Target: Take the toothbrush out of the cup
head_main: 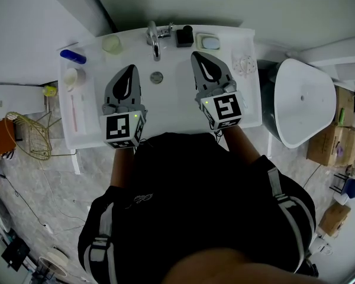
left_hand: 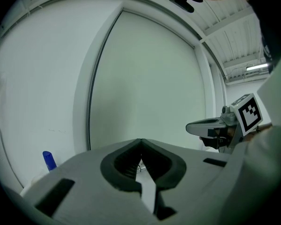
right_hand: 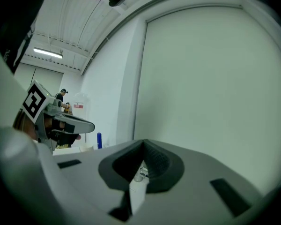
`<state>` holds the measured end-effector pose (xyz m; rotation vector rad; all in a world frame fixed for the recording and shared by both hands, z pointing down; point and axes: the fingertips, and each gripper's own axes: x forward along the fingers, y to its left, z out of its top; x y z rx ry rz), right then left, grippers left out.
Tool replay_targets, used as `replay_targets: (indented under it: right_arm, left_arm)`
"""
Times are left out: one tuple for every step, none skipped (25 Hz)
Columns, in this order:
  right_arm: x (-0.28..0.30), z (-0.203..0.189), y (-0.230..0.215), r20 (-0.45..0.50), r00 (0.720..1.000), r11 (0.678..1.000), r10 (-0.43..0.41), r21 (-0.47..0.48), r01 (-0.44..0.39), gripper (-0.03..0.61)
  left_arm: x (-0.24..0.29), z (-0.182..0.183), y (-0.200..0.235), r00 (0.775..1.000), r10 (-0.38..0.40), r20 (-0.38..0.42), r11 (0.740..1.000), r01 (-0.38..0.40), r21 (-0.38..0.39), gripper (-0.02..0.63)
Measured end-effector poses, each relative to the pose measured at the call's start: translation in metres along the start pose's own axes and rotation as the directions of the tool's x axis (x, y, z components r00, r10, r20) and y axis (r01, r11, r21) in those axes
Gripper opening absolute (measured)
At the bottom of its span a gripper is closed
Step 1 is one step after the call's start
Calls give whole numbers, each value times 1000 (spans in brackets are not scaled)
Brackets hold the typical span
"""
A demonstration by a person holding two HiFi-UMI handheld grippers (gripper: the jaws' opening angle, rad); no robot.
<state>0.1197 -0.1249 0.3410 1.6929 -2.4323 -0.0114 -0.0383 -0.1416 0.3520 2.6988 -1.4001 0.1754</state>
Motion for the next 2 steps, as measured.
replay_targets:
  right_arm:
    - [0,-1,0,-4,1000,1000,-1,0,1,5]
    - [-1,-2,-1,-7,1000,1000,-2,-1,2,5]
  left_arm:
    - [0,-1,0,1000,0,0,1000,0,-1,0]
    - [0,-1,0,1000,0,-1,1000,0,-2,0]
